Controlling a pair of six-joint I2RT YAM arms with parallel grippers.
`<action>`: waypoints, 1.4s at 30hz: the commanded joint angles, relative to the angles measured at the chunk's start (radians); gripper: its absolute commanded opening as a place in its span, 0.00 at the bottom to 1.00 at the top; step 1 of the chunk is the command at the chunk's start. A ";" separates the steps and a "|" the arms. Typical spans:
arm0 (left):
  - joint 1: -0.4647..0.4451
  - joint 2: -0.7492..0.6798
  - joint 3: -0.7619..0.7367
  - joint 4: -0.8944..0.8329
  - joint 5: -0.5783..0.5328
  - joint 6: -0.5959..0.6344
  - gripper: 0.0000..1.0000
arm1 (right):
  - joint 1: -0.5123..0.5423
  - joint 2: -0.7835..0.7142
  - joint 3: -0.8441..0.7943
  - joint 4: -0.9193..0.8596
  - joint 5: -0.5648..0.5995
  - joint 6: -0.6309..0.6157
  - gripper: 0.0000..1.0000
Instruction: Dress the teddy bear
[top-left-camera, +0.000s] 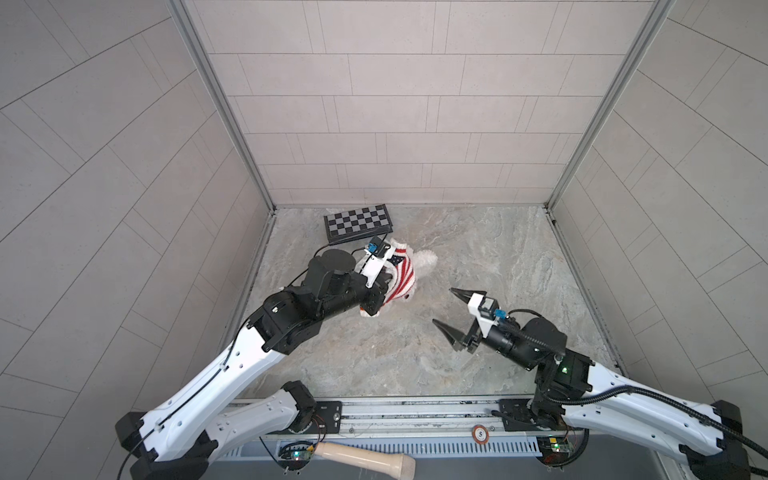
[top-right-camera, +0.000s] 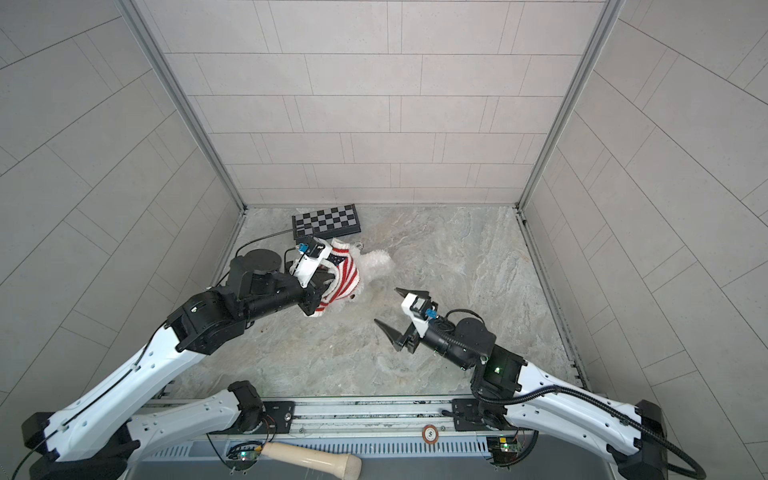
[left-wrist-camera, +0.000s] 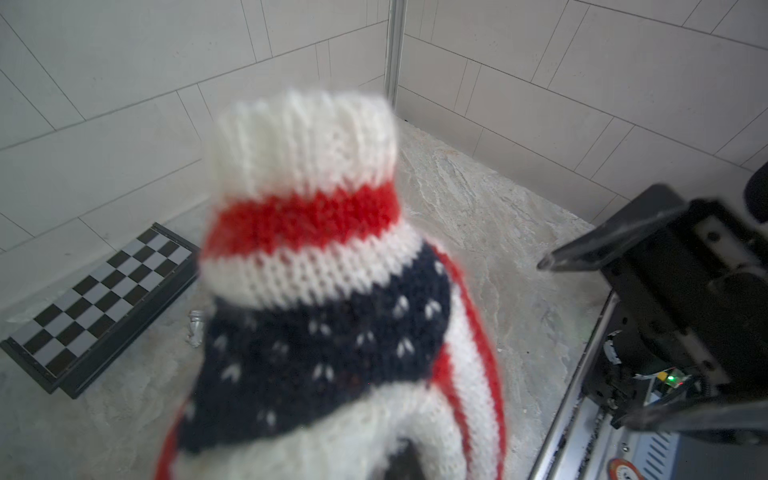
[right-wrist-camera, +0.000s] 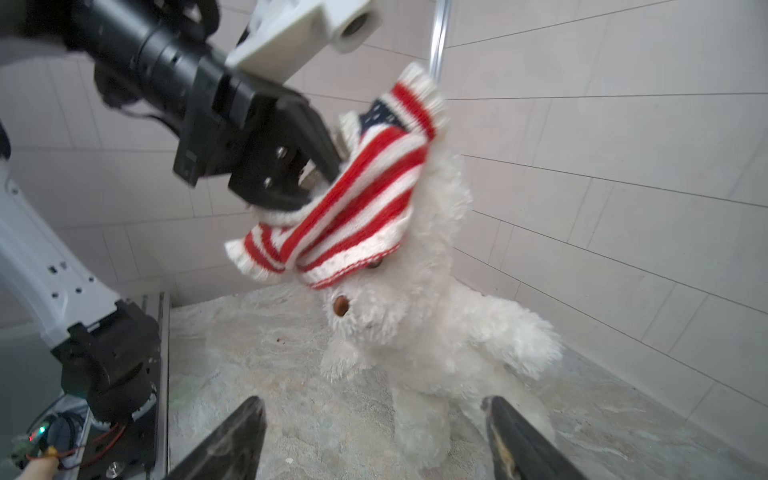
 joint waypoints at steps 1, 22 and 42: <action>-0.028 -0.032 -0.075 0.180 -0.077 0.184 0.00 | -0.135 0.010 0.102 -0.193 -0.136 0.353 0.78; -0.141 -0.096 -0.315 0.306 -0.126 0.132 0.00 | -0.288 0.306 0.161 0.112 -0.560 0.825 0.36; -0.157 -0.138 -0.315 0.265 -0.115 0.124 0.00 | -0.177 0.362 0.158 0.152 -0.444 0.789 0.00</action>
